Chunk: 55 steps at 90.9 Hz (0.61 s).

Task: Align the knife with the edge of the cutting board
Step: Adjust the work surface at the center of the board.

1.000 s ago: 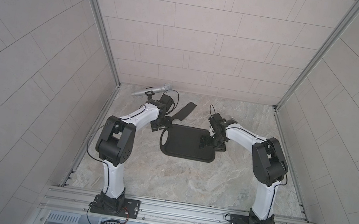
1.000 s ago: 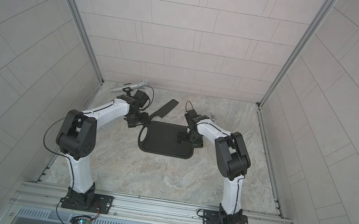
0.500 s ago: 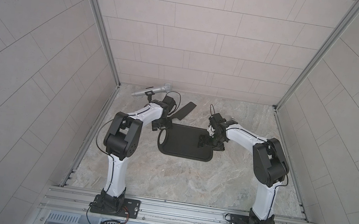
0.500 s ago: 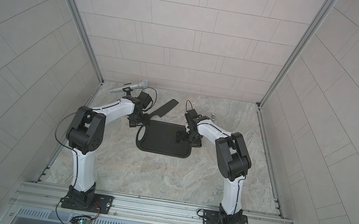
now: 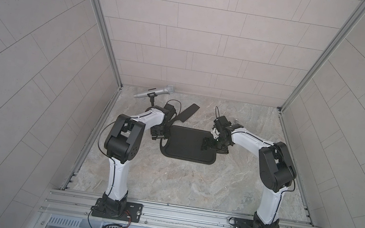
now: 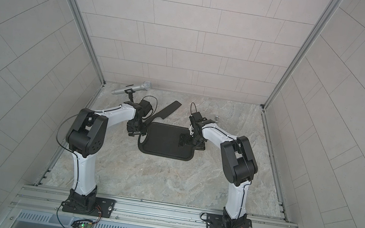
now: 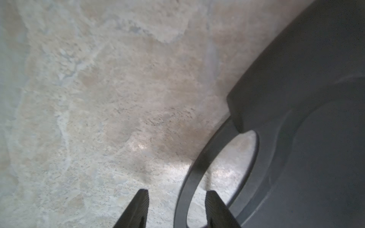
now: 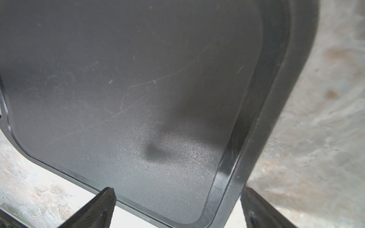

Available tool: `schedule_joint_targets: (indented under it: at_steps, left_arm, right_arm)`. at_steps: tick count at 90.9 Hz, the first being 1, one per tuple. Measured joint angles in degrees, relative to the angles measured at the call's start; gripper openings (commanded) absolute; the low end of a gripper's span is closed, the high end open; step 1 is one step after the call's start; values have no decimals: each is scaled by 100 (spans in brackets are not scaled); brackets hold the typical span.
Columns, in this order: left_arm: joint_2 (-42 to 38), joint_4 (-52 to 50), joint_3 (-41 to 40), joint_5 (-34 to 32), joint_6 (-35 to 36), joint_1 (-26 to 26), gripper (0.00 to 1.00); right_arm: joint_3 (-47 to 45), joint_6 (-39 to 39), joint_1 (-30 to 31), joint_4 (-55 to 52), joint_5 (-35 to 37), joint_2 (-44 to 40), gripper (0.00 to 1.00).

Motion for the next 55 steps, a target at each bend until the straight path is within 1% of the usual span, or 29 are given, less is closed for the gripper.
schedule_joint_targets:
  at_steps: [34,55]
  left_arm:
    - [-28,-2,-199,20,-177,-52,48]
    - [-339,197,-675,105,-343,-219,46]
  right_arm:
    - [-101,-59,-15,92,-46,-66,100]
    - [-256,-114,-15,249,-72,-164,100]
